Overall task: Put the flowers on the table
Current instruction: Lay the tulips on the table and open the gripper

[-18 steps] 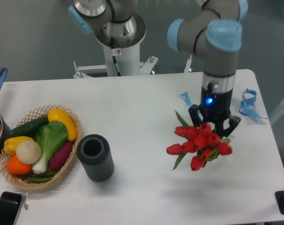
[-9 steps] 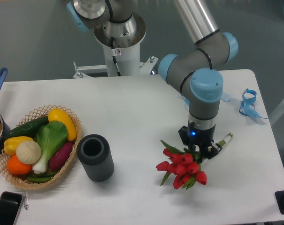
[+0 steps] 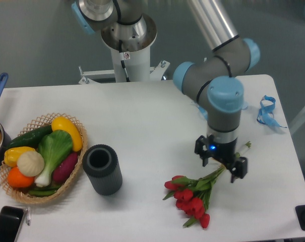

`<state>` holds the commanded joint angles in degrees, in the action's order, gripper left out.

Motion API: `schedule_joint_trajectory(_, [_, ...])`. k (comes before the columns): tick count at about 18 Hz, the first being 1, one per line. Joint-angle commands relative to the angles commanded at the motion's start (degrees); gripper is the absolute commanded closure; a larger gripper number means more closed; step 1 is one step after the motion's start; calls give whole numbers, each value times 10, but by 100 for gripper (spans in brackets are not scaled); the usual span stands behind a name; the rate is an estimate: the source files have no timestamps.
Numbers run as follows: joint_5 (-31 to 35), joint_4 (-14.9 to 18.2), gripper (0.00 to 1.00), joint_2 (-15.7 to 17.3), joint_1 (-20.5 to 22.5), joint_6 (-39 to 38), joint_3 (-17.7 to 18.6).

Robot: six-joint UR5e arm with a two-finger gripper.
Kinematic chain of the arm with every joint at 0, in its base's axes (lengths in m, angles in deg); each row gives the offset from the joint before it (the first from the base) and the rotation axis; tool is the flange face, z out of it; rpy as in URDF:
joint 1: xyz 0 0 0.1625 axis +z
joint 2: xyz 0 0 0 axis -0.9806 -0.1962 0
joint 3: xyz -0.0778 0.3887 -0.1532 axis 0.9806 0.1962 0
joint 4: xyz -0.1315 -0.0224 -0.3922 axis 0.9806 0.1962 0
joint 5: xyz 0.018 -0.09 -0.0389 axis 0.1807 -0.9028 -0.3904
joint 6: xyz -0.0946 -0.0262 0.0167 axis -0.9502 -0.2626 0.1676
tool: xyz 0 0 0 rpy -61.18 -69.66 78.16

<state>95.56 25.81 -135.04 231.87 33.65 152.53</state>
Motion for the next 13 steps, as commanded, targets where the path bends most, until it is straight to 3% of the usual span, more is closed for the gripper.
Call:
schedule_joint_trajectory(2, [2,45,0,22,8,51,-19])
schedule_joint_trajectory(5, [0,86,0,43,33,117,-20])
schedule_joint_trajectory(11, [-7,109,0,77,82,218,9])
schedule_joint_trajectory(13, [-46,109,0,91,104,228,17])
